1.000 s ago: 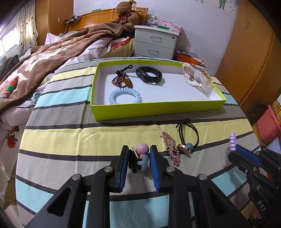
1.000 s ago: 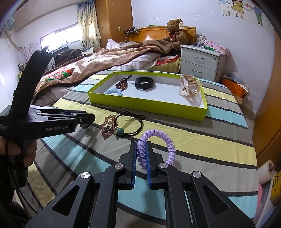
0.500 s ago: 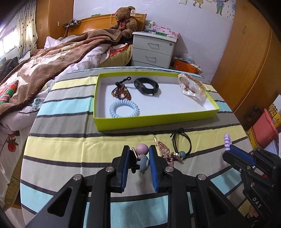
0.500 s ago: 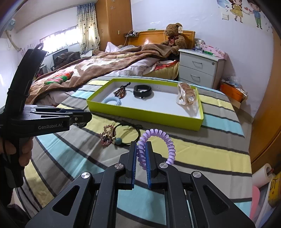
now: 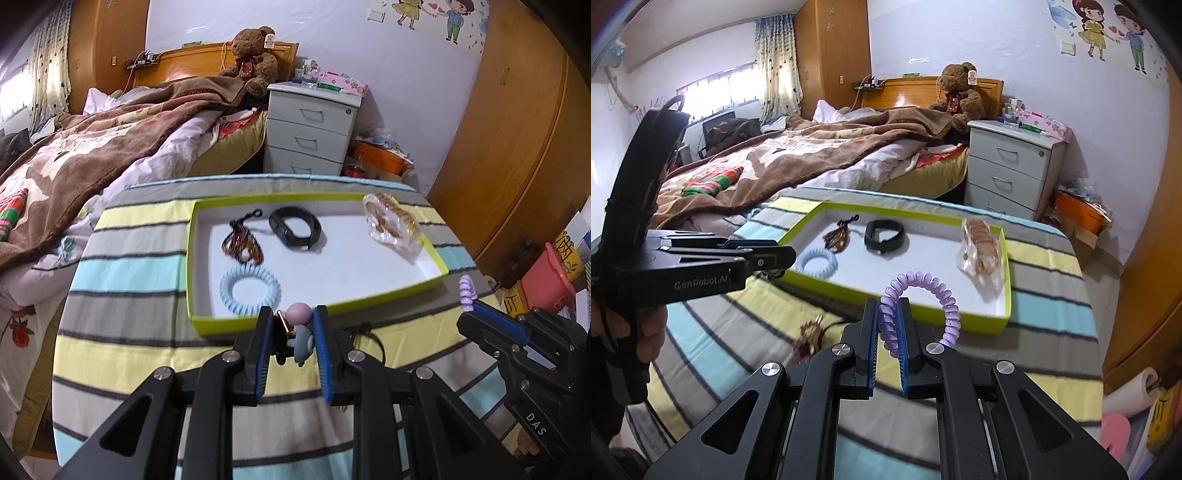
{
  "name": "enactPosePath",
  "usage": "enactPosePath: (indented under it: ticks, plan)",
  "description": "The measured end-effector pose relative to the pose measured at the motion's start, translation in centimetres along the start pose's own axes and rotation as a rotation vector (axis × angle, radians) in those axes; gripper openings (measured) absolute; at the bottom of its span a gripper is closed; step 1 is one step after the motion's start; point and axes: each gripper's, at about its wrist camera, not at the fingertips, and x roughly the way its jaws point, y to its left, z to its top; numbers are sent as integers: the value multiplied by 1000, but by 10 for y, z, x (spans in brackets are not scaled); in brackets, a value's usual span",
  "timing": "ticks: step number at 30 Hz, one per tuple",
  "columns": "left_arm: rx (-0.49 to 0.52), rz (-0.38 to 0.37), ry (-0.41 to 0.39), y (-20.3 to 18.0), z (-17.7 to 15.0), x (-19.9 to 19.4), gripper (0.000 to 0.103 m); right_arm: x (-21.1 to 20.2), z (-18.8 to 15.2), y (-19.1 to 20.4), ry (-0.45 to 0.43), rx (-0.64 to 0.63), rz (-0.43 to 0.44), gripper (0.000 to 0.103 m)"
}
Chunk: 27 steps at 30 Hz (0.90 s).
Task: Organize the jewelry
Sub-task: 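Carry the purple coil and pink-ball tie over the green box with both grippers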
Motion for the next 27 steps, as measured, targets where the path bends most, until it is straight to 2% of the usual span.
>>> enactPosePath:
  ticks: [6, 13, 27]
  plan:
    - [0, -18, -4, -3, 17, 11, 23, 23, 25, -8, 9, 7, -4, 10]
    - [5, -33, 0, -6, 32, 29, 23, 66, 46, -20, 64, 20, -2, 10]
    - [11, -28, 50, -5, 38, 73, 23, 136, 63, -32, 171, 14, 6, 10]
